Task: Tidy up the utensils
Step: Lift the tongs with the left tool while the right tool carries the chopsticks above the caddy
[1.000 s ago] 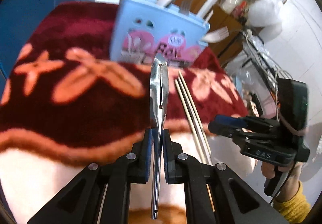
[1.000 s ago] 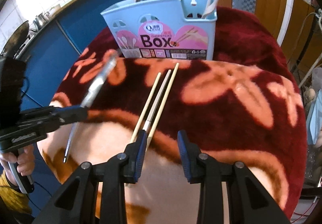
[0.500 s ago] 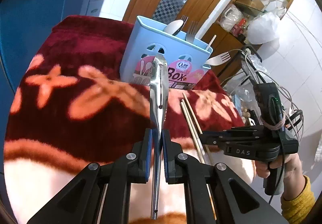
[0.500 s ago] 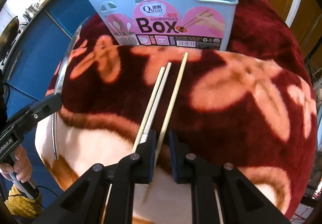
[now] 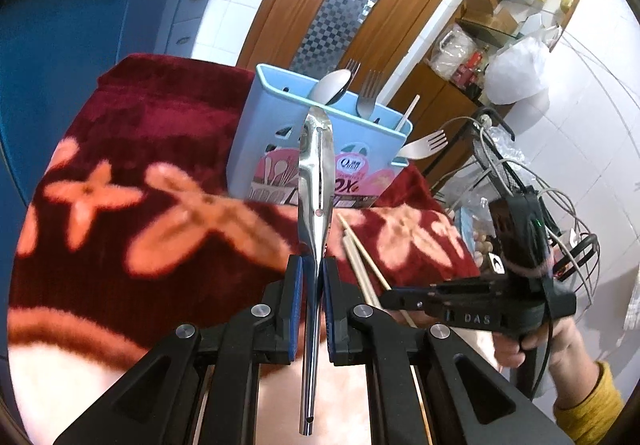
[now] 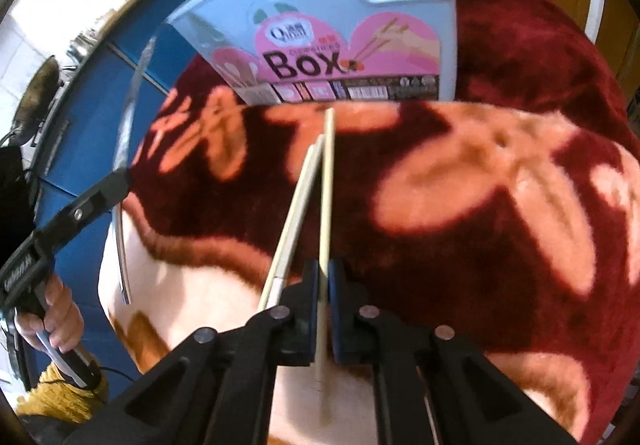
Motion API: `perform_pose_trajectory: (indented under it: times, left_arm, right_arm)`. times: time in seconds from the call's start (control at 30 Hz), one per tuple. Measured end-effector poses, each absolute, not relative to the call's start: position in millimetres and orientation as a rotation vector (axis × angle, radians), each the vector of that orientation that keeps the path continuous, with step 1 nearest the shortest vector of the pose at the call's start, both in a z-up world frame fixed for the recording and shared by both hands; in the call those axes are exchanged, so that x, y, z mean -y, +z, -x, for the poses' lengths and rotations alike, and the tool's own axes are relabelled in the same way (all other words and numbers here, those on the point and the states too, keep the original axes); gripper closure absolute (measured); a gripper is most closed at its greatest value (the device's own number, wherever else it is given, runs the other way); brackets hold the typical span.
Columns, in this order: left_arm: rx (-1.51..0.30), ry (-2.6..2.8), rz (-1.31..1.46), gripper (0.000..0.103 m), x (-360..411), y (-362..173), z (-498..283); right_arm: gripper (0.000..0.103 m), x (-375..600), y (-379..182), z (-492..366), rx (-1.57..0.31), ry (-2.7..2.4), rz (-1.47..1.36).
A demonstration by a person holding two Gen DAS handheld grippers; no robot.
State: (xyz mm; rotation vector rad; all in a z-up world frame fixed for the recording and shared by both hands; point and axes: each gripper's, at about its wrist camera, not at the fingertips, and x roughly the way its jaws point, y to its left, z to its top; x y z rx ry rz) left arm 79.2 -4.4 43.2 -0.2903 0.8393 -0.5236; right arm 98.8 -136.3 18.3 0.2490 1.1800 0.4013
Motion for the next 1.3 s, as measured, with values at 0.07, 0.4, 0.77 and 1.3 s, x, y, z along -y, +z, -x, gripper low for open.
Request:
perform_pose_trajectory:
  times: [0.07, 0.4, 0.77, 1.3]
  left_arm:
    - [-0.833, -0.522, 0.296, 0.094, 4.9, 45.1, -80.9]
    - [-0.726, -0.489, 0.324, 0.094, 4.8, 73.9, -106.1]
    - [-0.550, -0.466, 0.323, 0.094, 12.8, 122.7, -150.4]
    - [-0.302, -0.280, 0.266, 0.093, 32.4, 117.1, -207.4]
  right_arm:
    - [0.097, 141.1, 23.8, -93.5, -1.118, 0.418, -0.282]
    - [0.097, 149.8, 71.2, -82.8, -0.786, 0.413, -0.314]
    - [0.097, 150.6, 105.9, -108.3, -0.543, 0.354, -0.305]
    - [0.097, 152.2, 116.9, -163.0, -0.274, 0.188, -0.189]
